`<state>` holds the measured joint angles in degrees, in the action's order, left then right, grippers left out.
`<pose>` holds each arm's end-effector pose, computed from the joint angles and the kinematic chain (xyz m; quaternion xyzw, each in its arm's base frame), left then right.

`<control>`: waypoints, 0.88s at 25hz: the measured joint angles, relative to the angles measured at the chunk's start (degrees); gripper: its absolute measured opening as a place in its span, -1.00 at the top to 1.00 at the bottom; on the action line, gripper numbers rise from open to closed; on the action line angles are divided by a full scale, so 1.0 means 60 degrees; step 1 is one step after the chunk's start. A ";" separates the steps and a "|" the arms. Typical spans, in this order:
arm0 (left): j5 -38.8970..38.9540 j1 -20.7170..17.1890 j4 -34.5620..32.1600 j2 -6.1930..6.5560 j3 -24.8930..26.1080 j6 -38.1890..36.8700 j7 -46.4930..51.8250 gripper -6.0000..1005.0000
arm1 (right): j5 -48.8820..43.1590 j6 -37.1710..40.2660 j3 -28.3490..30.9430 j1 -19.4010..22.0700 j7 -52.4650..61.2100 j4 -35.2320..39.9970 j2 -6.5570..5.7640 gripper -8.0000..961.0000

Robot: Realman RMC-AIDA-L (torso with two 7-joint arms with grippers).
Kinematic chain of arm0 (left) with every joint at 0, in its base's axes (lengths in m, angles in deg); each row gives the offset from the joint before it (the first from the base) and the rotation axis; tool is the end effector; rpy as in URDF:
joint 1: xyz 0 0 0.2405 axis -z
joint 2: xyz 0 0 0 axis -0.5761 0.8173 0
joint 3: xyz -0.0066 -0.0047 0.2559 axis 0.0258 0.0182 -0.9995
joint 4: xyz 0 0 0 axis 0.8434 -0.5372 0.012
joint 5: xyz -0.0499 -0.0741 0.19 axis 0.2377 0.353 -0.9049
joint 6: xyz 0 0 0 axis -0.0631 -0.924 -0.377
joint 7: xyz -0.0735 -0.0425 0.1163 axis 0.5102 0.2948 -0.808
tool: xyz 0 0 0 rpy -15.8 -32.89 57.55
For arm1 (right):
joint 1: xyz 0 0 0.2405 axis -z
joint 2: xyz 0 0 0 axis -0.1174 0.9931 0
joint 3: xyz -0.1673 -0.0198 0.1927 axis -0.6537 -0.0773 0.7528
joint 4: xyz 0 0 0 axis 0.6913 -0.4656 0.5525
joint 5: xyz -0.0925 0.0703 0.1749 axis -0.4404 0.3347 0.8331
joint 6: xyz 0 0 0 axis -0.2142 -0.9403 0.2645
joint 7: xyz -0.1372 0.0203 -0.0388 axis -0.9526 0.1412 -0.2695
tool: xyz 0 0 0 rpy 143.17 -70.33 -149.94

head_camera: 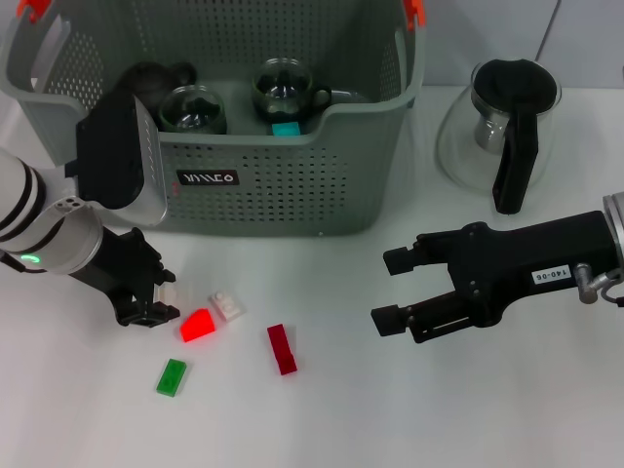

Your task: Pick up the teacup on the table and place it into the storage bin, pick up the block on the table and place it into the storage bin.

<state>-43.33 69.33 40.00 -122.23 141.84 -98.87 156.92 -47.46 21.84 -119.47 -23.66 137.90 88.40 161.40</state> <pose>-0.2555 0.3574 -0.0036 -0.9641 -0.0689 0.2240 0.1251 0.1763 0.3200 -0.0028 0.9626 -0.2214 -0.1532 0.0297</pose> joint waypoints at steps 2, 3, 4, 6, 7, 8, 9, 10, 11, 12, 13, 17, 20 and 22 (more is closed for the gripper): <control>0.0000 0.0000 0.0075 0.0005 0.0010 -0.0151 0.0000 0.17 | 0.0000 0.0000 0.0002 0.0001 -0.0006 0.0000 0.0000 -0.96; -0.0001 -0.0007 0.0122 0.0005 0.0023 -0.0240 0.0003 0.17 | 0.0002 0.0000 0.0005 0.0005 -0.0010 0.0000 0.0000 -0.96; -0.0001 -0.0020 0.0184 0.0005 0.0057 -0.0321 0.0015 0.17 | 0.0016 0.0000 0.0007 0.0010 -0.0018 0.0000 -0.0001 -0.96; 0.0012 -0.0041 0.0381 0.0000 0.0288 -0.0586 0.0050 0.17 | 0.0062 0.0000 0.0009 0.0018 -0.0041 0.0000 -0.0002 -0.96; 0.0023 -0.0047 0.0476 -0.0005 0.0446 -0.0709 0.0054 0.17 | 0.0083 0.0000 0.0011 0.0023 -0.0053 0.0001 -0.0006 -0.96; 0.0056 -0.0054 0.0574 -0.0012 0.0611 -0.0863 0.0055 0.17 | 0.0095 0.0000 0.0012 0.0025 -0.0061 0.0000 -0.0009 -0.96; 0.0115 -0.0067 0.0687 -0.0022 0.0806 -0.1031 0.0055 0.17 | 0.0097 0.0000 0.0013 0.0030 -0.0066 0.0004 -0.0014 -0.96; 0.0253 -0.0100 0.0827 -0.0020 0.1044 -0.1254 0.0055 0.17 | 0.0100 0.0000 0.0019 0.0030 -0.0083 0.0004 -0.0019 -0.96; 0.0335 -0.0121 0.0898 -0.0014 0.1164 -0.1369 0.0055 0.17 | 0.0104 0.0000 0.0025 0.0030 -0.0101 0.0004 -0.0022 -0.96; 0.0472 -0.0156 0.1014 -0.0006 0.1377 -0.1588 0.0055 0.17 | 0.0108 0.0000 0.0050 0.0030 -0.0135 0.0005 -0.0024 -0.96; 0.0609 -0.0188 0.1139 -0.0001 0.1620 -0.1809 0.0055 0.16 | 0.0113 0.0004 0.0074 0.0030 -0.0167 0.0005 -0.0025 -0.96; 0.1389 -0.0268 0.1631 0.0050 0.2803 -0.2911 0.0057 0.12 | 0.0119 0.0015 0.0127 0.0024 -0.0269 0.0004 -0.0029 -0.96; 0.2091 -0.0245 0.1946 0.0127 0.3827 -0.3823 0.0120 0.10 | 0.0118 0.0049 0.0134 -0.0001 -0.0283 0.0004 -0.0031 -0.96; 0.2742 -0.0171 0.2175 0.0230 0.4532 -0.4527 0.0344 0.08 | 0.0119 0.0111 0.0138 -0.0018 -0.0286 0.0005 -0.0030 -0.96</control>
<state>-26.88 68.31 53.05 -120.84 169.04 -126.04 158.99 -46.75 22.51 -118.64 -23.77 136.18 88.43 161.22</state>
